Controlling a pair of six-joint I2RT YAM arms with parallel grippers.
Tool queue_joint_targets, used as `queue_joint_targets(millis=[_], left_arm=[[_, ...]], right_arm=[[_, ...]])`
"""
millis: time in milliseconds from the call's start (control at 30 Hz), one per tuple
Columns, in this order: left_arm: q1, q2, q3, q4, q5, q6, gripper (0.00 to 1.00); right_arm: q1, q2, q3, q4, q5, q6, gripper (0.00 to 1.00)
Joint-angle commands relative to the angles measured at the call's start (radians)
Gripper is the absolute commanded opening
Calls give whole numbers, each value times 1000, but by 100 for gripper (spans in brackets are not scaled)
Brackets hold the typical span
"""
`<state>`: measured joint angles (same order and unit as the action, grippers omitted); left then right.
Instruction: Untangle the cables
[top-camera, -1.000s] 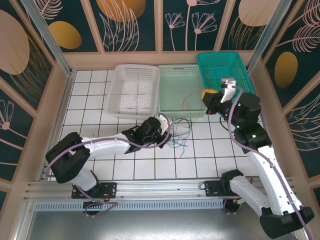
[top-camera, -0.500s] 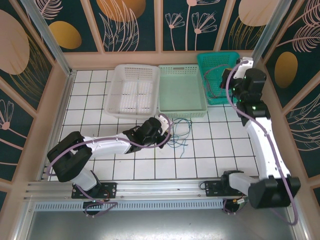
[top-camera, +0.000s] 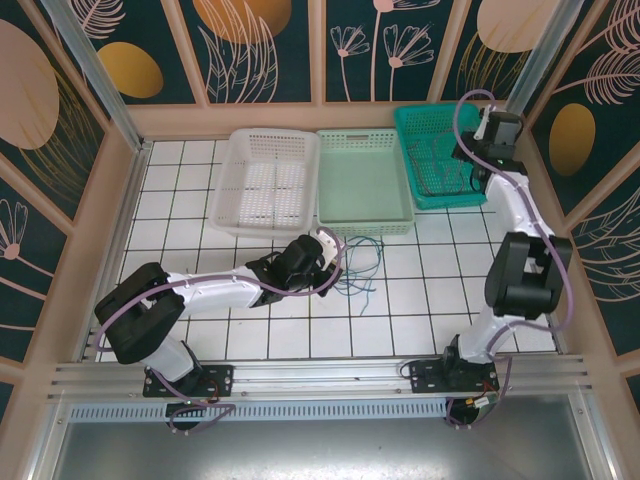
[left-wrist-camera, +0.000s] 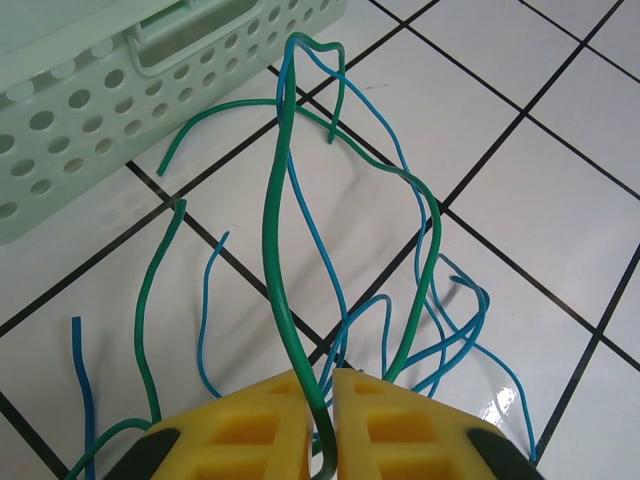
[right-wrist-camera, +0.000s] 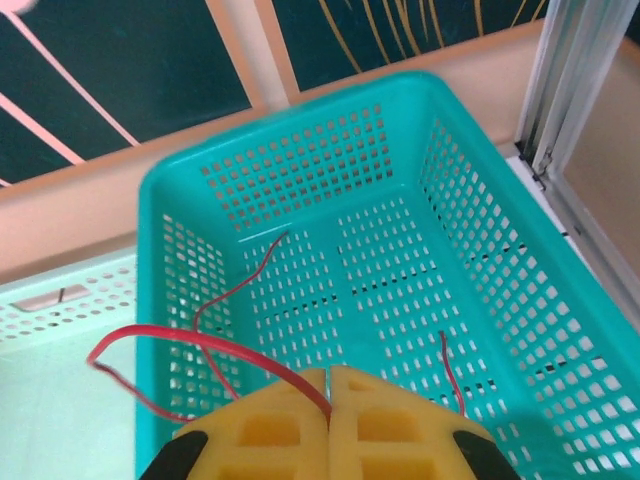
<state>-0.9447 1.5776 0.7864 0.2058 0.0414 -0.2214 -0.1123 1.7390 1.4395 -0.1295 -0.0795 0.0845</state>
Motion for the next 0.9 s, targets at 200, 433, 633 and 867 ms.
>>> queue_joint_targets(millis=[200, 433, 633, 867], left_arm=[[-6, -8, 5, 52, -24, -28, 17], [-6, -13, -1, 59, -24, -32, 17], [-6, -22, -6, 52, -27, -35, 17], [-5, -64, -30, 69, -82, -62, 31]], right_arm=[[-6, 92, 141, -107, 2, 3, 74], [46, -79, -9, -57, 33, 7, 90], [87, -187, -104, -73, -5, 43, 91], [214, -304, -251, -81, -96, 46, 85]])
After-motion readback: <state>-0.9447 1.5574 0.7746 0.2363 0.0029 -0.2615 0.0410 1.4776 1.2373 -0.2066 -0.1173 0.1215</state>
